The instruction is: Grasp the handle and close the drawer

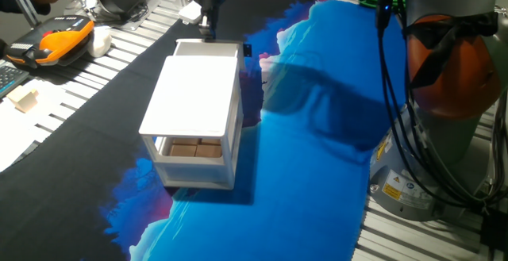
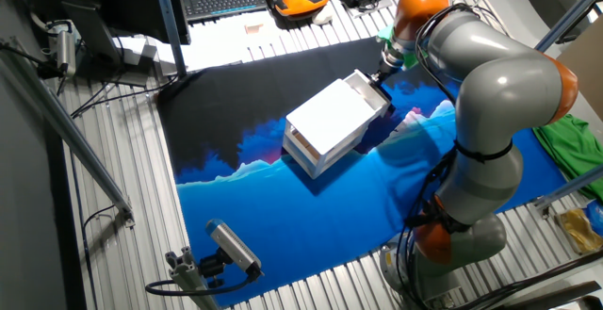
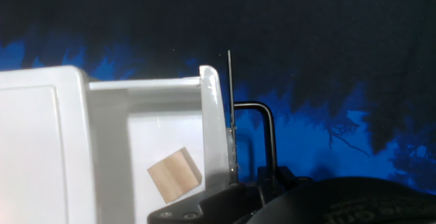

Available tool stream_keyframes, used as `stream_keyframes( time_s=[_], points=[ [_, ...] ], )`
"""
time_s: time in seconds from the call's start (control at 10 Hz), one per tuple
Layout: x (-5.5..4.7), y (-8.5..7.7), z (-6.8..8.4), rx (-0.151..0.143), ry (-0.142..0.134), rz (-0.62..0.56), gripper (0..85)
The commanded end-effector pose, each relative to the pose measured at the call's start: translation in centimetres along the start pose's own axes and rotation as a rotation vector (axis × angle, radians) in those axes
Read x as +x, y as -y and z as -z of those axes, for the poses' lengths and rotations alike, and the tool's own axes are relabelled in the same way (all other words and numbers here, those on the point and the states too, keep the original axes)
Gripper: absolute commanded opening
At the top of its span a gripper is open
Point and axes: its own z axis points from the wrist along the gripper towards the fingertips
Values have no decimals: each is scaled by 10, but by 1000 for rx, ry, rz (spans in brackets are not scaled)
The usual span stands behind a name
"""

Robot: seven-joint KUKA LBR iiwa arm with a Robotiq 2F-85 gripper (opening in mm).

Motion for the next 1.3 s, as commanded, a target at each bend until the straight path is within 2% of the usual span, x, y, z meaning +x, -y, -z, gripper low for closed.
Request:
stream_keyframes(
  time_s=[0.0,0.2,1.2],
  points=[
    [0,0,0,0,0,1,0],
    [-2,-3,0,6,-8,3,0],
    [-3,-5,0,6,-7,3,0]
  ],
)
